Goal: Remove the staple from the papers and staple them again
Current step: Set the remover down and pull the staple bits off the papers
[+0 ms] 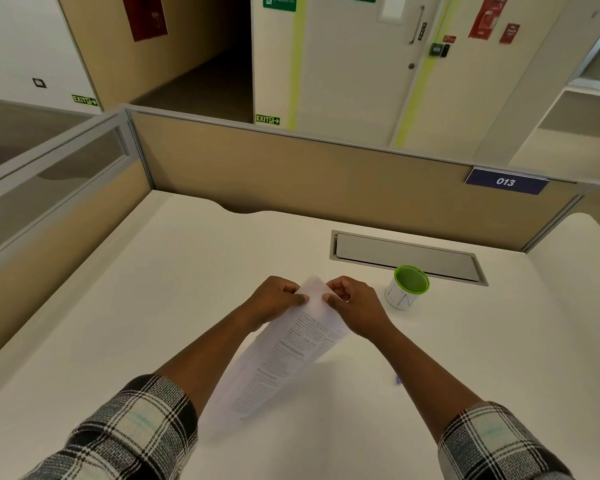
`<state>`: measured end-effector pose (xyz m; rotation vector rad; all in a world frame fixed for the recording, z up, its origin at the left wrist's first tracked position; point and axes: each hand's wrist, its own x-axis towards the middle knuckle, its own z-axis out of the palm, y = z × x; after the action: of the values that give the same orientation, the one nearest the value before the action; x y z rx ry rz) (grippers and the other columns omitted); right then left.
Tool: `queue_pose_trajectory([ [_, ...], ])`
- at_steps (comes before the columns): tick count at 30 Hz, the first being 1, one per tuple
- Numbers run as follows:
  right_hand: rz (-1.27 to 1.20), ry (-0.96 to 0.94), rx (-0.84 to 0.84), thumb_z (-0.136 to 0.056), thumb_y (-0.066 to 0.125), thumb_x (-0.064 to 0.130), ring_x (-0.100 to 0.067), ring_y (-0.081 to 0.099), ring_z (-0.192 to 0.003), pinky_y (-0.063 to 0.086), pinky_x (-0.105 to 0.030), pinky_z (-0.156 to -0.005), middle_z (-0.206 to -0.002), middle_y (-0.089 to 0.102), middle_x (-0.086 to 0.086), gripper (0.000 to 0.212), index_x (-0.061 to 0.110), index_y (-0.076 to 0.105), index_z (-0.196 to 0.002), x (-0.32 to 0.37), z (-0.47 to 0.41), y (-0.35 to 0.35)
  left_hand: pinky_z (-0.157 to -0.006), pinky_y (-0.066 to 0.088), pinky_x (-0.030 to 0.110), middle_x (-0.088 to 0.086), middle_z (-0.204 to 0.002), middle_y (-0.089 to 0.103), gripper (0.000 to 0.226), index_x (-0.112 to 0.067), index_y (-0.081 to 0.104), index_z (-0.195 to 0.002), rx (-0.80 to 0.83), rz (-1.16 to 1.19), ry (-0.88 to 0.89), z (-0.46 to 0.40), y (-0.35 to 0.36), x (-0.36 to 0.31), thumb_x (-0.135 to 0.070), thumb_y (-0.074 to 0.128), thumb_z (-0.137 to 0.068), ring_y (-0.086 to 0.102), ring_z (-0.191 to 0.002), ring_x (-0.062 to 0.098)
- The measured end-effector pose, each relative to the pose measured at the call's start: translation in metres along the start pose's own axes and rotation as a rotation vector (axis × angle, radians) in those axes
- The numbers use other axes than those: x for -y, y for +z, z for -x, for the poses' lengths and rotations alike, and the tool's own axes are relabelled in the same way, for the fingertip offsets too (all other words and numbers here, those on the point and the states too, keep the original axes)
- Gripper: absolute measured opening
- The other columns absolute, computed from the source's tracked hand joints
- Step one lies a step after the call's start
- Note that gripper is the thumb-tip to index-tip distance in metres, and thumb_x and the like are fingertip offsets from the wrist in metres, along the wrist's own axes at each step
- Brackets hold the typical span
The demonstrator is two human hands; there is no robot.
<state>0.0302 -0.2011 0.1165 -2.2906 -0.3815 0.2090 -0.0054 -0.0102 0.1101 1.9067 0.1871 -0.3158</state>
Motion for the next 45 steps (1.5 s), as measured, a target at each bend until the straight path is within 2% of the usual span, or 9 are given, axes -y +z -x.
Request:
queue_pose_trajectory([
  [6, -0.023, 0.008, -0.025, -0.088, 0.062, 0.026, -0.006, 0.059, -0.082, 0.042, -0.015, -0.067, -0.092, 0.066, 0.008, 0.014, 0.019, 0.066, -0.1, 0.001, -0.001, 0.001, -0.071, 0.053, 0.031, 0.008, -0.086, 0.07, 0.018, -0.01, 0.069, -0.085, -0.026, 0.084, -0.018, 0.001, 0.004, -0.001, -0.029, 0.067, -0.086, 0.067, -0.079, 0.025],
  [12, 0.014, -0.013, -0.025, -0.089, 0.061, 0.028, -0.009, 0.059, -0.087, 0.042, -0.017, -0.07, -0.099, 0.065, 0.007, 0.02, 0.021, 0.063, -0.108, -0.001, 0.002, 0.004, -0.078, 0.055, 0.035, 0.008, -0.09, 0.069, 0.019, -0.014, 0.068, -0.085, -0.024, 0.022, -0.03, 0.0, 0.007, -0.001, -0.032, 0.063, -0.089, 0.067, -0.084, 0.028],
  [14, 0.137, -0.104, -0.084, -0.088, 0.062, 0.033, -0.008, 0.057, -0.095, 0.04, -0.023, -0.082, -0.109, 0.062, 0.009, 0.026, 0.024, 0.061, -0.112, -0.004, 0.003, 0.005, -0.078, 0.055, 0.035, 0.009, -0.09, 0.069, 0.021, -0.012, 0.068, -0.087, -0.037, 0.015, -0.045, -0.001, 0.007, 0.0, -0.032, 0.063, -0.089, 0.068, -0.085, 0.029],
  [17, 0.373, -0.27, -0.148, -0.09, 0.06, 0.033, -0.015, 0.049, -0.11, 0.024, -0.029, -0.091, -0.118, 0.058, 0.005, 0.02, 0.026, 0.063, -0.108, -0.004, 0.006, 0.006, -0.073, 0.052, 0.031, 0.005, -0.083, 0.066, 0.023, -0.014, 0.065, -0.082, -0.047, 0.011, -0.054, -0.002, 0.007, 0.001, -0.035, 0.061, -0.091, 0.064, -0.079, 0.024],
  [21, 0.555, -0.429, -0.217, -0.086, 0.065, 0.024, -0.019, 0.053, -0.1, 0.025, -0.033, -0.086, -0.106, 0.061, 0.002, 0.01, 0.026, 0.068, -0.095, 0.0, 0.008, 0.009, -0.073, 0.048, 0.03, 0.005, -0.082, 0.065, 0.023, -0.016, 0.064, -0.078, -0.051, -0.024, -0.063, -0.004, 0.009, -0.001, -0.036, 0.06, -0.091, 0.061, -0.077, 0.021],
  [26, 0.746, -0.585, -0.174, -0.074, 0.077, 0.011, -0.021, 0.059, -0.088, 0.039, -0.038, -0.08, -0.094, 0.065, 0.002, 0.023, 0.025, 0.068, -0.091, -0.001, 0.005, 0.009, -0.069, 0.048, 0.028, 0.013, -0.085, 0.069, 0.028, -0.006, 0.069, -0.083, -0.026, -0.081, -0.047, -0.003, 0.007, -0.005, -0.032, 0.062, -0.089, 0.062, -0.075, 0.021],
  [32, 0.981, -0.788, -0.135, -0.078, 0.064, 0.009, -0.022, 0.054, -0.076, 0.041, -0.039, -0.078, -0.081, 0.058, -0.002, 0.007, 0.014, 0.064, -0.083, 0.004, 0.006, 0.01, -0.06, 0.038, 0.022, -0.002, -0.059, 0.053, 0.038, -0.021, 0.053, -0.054, -0.002, -0.237, 0.033, -0.004, 0.005, -0.009, -0.027, 0.059, -0.091, 0.051, -0.06, 0.016],
  [34, 1.025, -0.821, -0.101, -0.08, 0.064, 0.01, -0.022, 0.053, -0.071, 0.042, -0.04, -0.076, -0.075, 0.057, -0.004, 0.002, 0.012, 0.063, -0.078, 0.007, 0.006, 0.01, -0.06, 0.038, 0.022, -0.001, -0.059, 0.052, 0.039, -0.021, 0.053, -0.053, 0.01, -0.292, 0.046, -0.005, 0.005, -0.011, -0.026, 0.059, -0.092, 0.05, -0.059, 0.015],
  [45, 1.158, -0.878, -0.041, -0.082, 0.06, 0.009, -0.023, 0.045, -0.058, 0.042, -0.037, -0.068, -0.061, 0.049, -0.005, 0.017, 0.011, 0.056, -0.065, 0.016, 0.002, 0.008, -0.055, 0.033, 0.021, 0.001, -0.054, 0.049, 0.042, -0.021, 0.055, -0.051, 0.062, -0.389, 0.085, -0.007, 0.003, -0.013, -0.016, 0.057, -0.093, 0.043, -0.054, 0.015],
])
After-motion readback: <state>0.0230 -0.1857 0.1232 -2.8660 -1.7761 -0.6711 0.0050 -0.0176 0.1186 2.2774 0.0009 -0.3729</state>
